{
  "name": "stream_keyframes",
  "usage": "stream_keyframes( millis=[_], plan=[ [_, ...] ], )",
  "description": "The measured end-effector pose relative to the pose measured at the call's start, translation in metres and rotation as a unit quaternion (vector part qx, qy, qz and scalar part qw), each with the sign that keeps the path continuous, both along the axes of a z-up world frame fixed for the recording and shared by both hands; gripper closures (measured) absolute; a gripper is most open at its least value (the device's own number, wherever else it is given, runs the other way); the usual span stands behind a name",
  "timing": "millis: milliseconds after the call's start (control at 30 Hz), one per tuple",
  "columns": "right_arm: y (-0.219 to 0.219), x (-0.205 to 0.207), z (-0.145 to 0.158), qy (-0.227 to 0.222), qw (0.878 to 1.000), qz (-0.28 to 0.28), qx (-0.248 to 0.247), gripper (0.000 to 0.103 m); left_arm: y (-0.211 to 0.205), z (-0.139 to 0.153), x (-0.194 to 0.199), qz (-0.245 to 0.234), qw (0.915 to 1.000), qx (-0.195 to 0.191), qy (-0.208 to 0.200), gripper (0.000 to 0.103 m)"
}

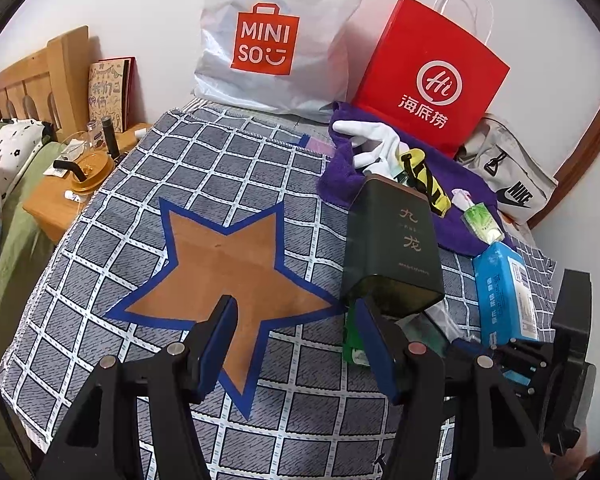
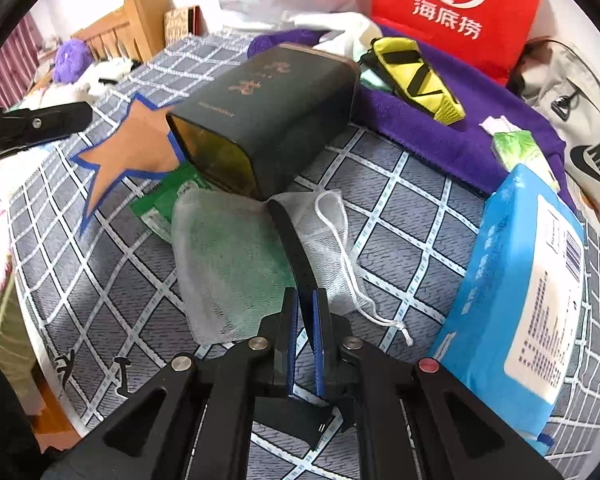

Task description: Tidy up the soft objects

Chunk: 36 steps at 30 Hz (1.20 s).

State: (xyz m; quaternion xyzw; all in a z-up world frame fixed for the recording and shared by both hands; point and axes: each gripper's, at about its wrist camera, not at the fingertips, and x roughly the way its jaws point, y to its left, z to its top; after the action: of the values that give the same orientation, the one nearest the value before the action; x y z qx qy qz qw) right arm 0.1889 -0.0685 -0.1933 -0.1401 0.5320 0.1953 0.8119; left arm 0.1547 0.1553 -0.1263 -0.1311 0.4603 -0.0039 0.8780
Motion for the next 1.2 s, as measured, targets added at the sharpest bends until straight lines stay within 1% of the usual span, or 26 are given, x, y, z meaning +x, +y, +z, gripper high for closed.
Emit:
stream_keyframes(
  millis=[133, 200, 267, 333, 367, 467, 500, 600, 633, 800, 900, 933, 1000, 1100, 1133, 1200],
  plan=[
    [0.004, 0.006, -0.002, 0.002, 1.000, 0.002, -0.008, 0.095, 0.001, -0.001, 0.002, 0.001, 1.0000, 0.000, 0.001, 0.044],
    [0.010, 0.009, -0.008, 0.004, 1.000, 0.009, -0.019, 0.091, 0.000, -0.002, 0.002, 0.000, 1.0000, 0.000, 0.003, 0.044],
    [0.012, 0.010, -0.010, -0.004, 1.000, 0.014, -0.027, 0.085, -0.001, -0.003, 0.003, -0.003, 1.0000, 0.002, 0.004, 0.044],
    [0.010, 0.013, -0.011, -0.006, 1.000, 0.012, -0.017, 0.085, -0.002, -0.004, 0.003, -0.003, 1.0000, 0.002, 0.006, 0.044],
    [0.007, 0.015, -0.011, -0.001, 1.000, 0.006, -0.006, 0.086, -0.002, -0.005, 0.003, -0.003, 1.0000, 0.003, 0.007, 0.044],
    [-0.004, 0.018, -0.003, 0.004, 1.000, 0.004, 0.028, 0.098, -0.003, -0.006, 0.003, -0.003, 0.9999, 0.007, 0.010, 0.044],
    [-0.009, 0.017, 0.002, 0.004, 0.999, -0.001, 0.039, 0.100, -0.003, -0.007, 0.003, -0.004, 0.9999, 0.008, 0.011, 0.044],
    [-0.019, 0.013, 0.010, 0.015, 0.997, -0.004, 0.076, 0.101, -0.005, -0.008, 0.003, -0.005, 0.9999, 0.008, 0.013, 0.044],
    [-0.021, 0.012, 0.010, 0.017, 0.997, -0.007, 0.080, 0.101, -0.007, -0.009, 0.002, -0.007, 0.9998, 0.010, 0.014, 0.044],
    [-0.034, 0.000, 0.011, 0.026, 0.995, -0.019, 0.089, 0.101, -0.016, -0.011, -0.004, -0.013, 0.9995, 0.020, 0.020, 0.044],
    [-0.031, -0.001, 0.004, 0.029, 0.996, -0.019, 0.082, 0.100, -0.021, -0.010, -0.006, -0.016, 0.9993, 0.024, 0.022, 0.044],
    [-0.028, 0.002, -0.001, 0.032, 0.996, -0.016, 0.079, 0.100, -0.023, -0.009, -0.008, -0.017, 0.9993, 0.027, 0.022, 0.044],
    [-0.023, 0.004, -0.006, 0.038, 0.996, -0.015, 0.077, 0.095, -0.026, -0.008, -0.009, -0.021, 0.9991, 0.030, 0.022, 0.044],
    [-0.018, 0.002, -0.010, 0.027, 0.997, -0.011, 0.065, 0.091, -0.032, -0.008, -0.012, -0.028, 0.9985, 0.039, 0.025, 0.044],
    [-0.017, 0.000, -0.009, 0.023, 0.998, -0.009, 0.063, 0.091, -0.034, -0.009, -0.012, -0.031, 0.9983, 0.040, 0.027, 0.044],
    [-0.019, -0.003, -0.005, 0.013, 0.997, -0.012, 0.070, 0.097, -0.038, -0.011, -0.014, -0.037, 0.9979, 0.043, 0.030, 0.044]
  ],
)
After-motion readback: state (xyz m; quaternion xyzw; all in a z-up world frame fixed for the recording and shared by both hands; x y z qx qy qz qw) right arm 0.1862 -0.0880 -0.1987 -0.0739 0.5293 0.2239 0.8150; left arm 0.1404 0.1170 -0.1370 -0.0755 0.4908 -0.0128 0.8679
